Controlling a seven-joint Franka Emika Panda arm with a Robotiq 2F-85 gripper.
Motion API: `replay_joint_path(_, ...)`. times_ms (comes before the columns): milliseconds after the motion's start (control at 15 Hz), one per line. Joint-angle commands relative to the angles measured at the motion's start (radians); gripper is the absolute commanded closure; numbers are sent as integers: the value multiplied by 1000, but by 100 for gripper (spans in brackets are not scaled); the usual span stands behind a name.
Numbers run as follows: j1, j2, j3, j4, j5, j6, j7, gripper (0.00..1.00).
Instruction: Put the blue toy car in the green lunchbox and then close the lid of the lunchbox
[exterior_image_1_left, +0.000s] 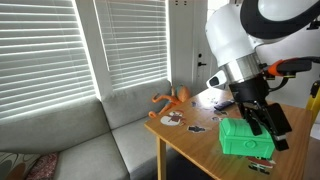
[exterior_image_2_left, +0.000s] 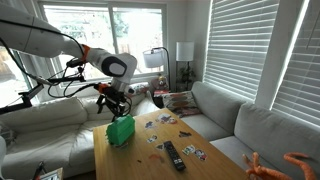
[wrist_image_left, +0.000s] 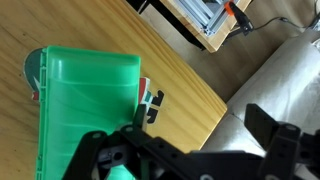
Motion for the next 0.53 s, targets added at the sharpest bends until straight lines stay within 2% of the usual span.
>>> replay_joint_path(0,11,-10,3,35,-16,-18,20,0)
replay_joint_path(267,0,-45,-11,76,-28,-13,20,0)
replay_joint_path(467,-14,-93,-29,112,-78,-16,5,0)
